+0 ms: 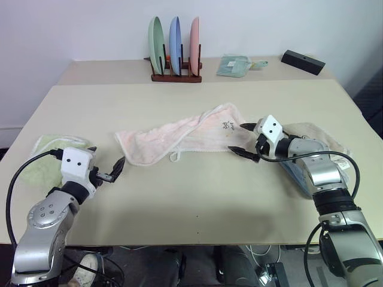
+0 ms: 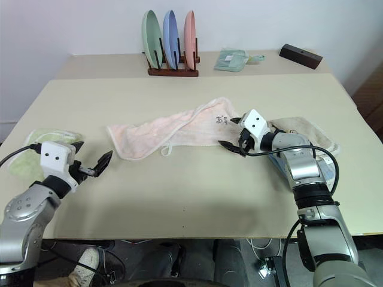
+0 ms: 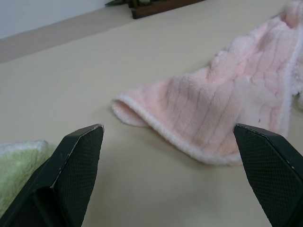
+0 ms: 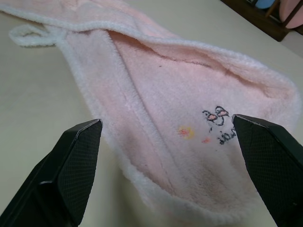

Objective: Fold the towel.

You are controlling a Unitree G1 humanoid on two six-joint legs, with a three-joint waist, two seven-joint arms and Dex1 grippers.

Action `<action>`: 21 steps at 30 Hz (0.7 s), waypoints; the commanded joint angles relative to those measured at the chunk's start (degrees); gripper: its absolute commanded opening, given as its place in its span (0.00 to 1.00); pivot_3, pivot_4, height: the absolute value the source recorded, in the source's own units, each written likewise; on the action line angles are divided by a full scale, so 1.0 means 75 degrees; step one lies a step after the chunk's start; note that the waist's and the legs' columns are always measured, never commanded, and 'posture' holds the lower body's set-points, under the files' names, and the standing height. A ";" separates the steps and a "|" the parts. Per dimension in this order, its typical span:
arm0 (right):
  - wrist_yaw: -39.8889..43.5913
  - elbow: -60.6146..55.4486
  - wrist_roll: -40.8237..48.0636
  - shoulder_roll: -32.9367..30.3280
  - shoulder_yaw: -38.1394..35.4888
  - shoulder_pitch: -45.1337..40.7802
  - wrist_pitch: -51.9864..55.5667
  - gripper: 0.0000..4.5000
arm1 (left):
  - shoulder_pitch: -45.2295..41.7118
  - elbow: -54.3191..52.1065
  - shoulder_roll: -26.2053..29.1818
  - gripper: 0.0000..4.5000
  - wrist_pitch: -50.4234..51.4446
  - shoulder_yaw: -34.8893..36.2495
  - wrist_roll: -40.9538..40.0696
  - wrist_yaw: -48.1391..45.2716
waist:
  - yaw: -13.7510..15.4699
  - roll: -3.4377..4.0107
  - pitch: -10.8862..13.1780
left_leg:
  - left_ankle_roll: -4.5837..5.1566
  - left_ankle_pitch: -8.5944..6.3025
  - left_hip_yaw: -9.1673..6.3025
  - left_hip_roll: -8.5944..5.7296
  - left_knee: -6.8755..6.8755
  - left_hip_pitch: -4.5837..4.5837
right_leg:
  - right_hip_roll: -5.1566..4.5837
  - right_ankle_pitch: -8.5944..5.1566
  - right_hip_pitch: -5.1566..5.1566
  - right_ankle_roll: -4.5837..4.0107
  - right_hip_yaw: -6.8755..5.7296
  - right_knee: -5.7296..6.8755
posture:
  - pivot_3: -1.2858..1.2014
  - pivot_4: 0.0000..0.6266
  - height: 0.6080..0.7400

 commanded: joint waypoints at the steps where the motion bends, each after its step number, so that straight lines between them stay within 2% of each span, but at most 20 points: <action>1: -0.0090 -0.0089 0.0026 0.0035 -0.0141 -0.0143 -0.0130 1.00 | -0.0085 -0.0043 0.0042 0.99 -0.0156 -0.0006 0.0078 -0.0001 | -0.0001 0.0000 0.0000 | 0.0000 0.0000 0.0002 0.0000 0.0000 0.0000 | 0.0000 0.0000 -0.0001 0.0000 0.0002 0.0000 | 0.52 0.24 0.98; 13: -0.0136 0.0144 0.0038 0.0256 -0.0086 -0.0314 -0.0264 1.00 | -0.0145 0.0055 -0.0087 0.99 -0.0273 -0.0200 0.0244 0.0034 | -0.0001 -0.0001 0.0000 | 0.0009 -0.0005 0.0037 0.0005 -0.0002 0.0008 | 0.0008 0.0001 -0.0006 0.0001 0.0038 0.0000 | 0.52 0.24 0.98; 21: 0.0048 -0.0171 0.0391 0.0535 -0.0047 -0.0116 0.0462 1.00 | 0.0051 0.0129 -0.0091 0.99 -0.0497 -0.0293 0.0373 -0.0053 | -0.0005 -0.0001 0.0001 | 0.0015 -0.0009 0.0060 0.0015 -0.0004 0.0014 | 0.0020 0.0002 -0.0011 0.0002 0.0063 0.0002 | 0.52 0.24 0.98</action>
